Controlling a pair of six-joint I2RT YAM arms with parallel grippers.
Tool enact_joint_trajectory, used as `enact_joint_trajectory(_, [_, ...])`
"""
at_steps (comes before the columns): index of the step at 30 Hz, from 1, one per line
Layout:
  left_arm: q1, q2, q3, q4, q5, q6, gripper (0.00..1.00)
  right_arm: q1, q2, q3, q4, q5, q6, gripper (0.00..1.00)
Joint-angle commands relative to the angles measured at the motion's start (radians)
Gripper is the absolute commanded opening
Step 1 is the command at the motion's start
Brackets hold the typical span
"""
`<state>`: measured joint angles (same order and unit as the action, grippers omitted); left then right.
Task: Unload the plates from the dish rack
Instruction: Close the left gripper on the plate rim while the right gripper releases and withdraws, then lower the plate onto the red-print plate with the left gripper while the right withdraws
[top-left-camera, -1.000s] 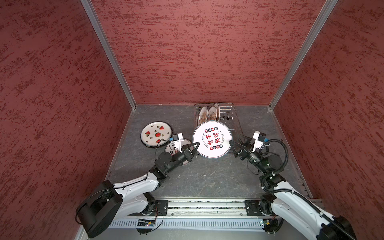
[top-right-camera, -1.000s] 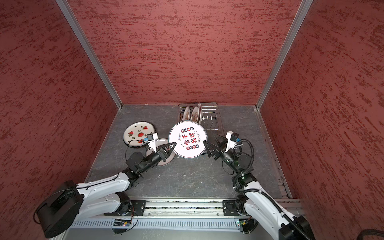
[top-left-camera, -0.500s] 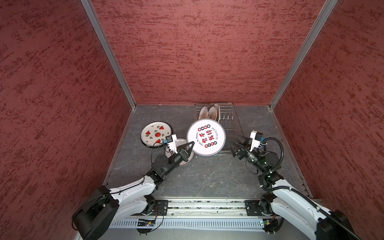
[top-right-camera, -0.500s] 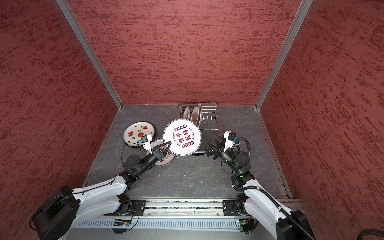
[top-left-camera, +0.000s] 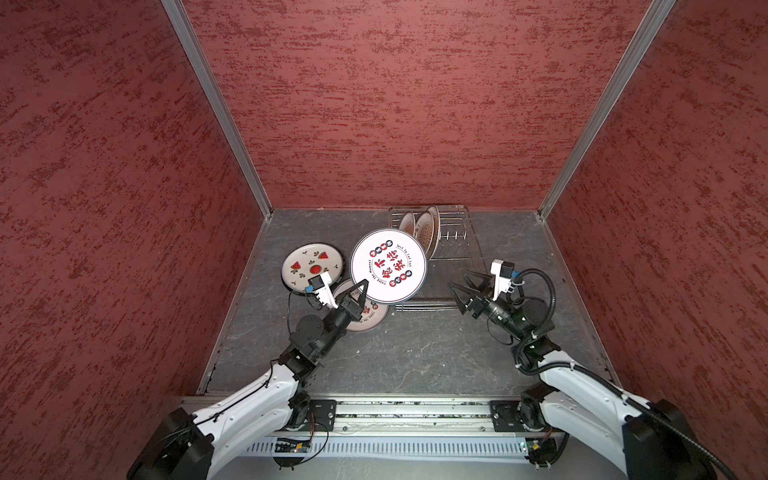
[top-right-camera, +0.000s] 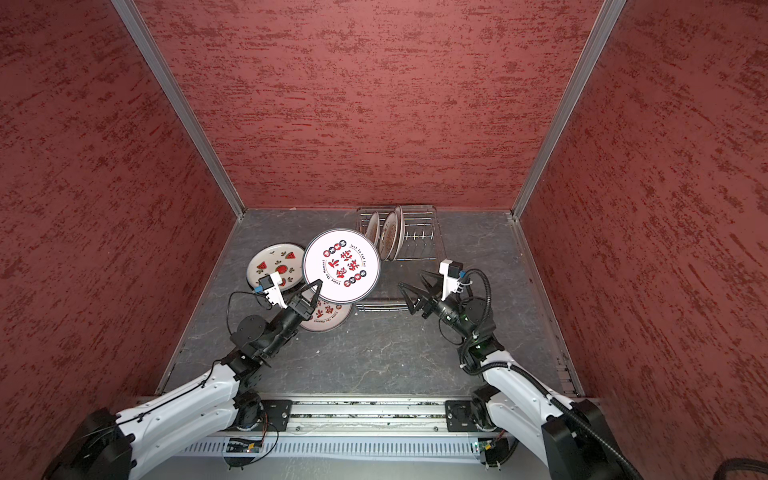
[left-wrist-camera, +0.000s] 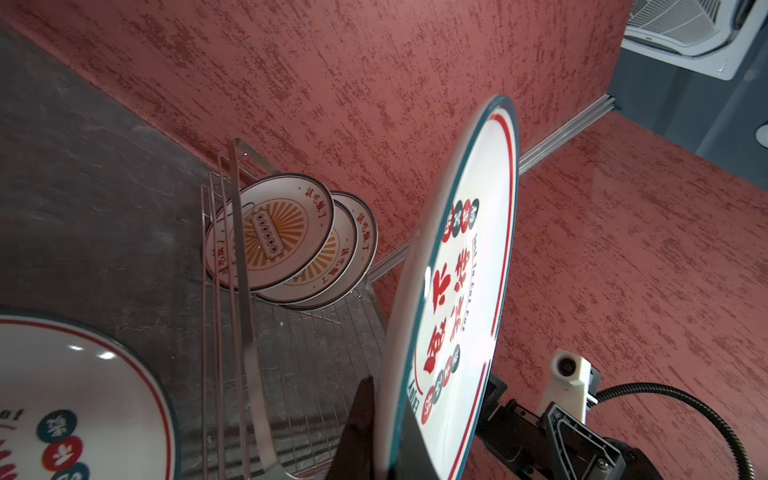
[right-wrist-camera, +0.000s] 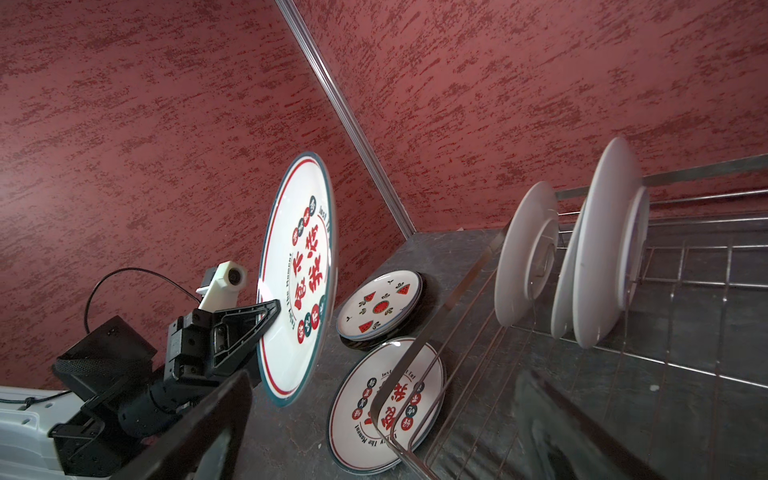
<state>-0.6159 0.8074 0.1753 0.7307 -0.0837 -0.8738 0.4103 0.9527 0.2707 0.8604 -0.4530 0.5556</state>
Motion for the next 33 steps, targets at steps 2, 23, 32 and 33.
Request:
enact_joint_trajectory(2, [0.015, -0.035, -0.002, -0.037, -0.043, -0.053, 0.0, 0.029, 0.021, 0.056, 0.027, -0.033, -0.033, 0.99])
enact_joint_trajectory(23, [0.091, -0.109, -0.014, -0.244, -0.115, -0.209, 0.0, 0.222, 0.243, 0.268, -0.223, 0.056, -0.231, 0.99])
enact_joint_trajectory(32, [0.126, -0.134, 0.021, -0.429, -0.135, -0.26, 0.0, 0.285, 0.334, 0.329, -0.238, 0.128, -0.276, 0.99])
enact_joint_trajectory(33, [0.13, -0.134, 0.02, -0.439, -0.131, -0.274, 0.0, 0.295, 0.341, 0.334, -0.242, 0.142, -0.288, 0.99])
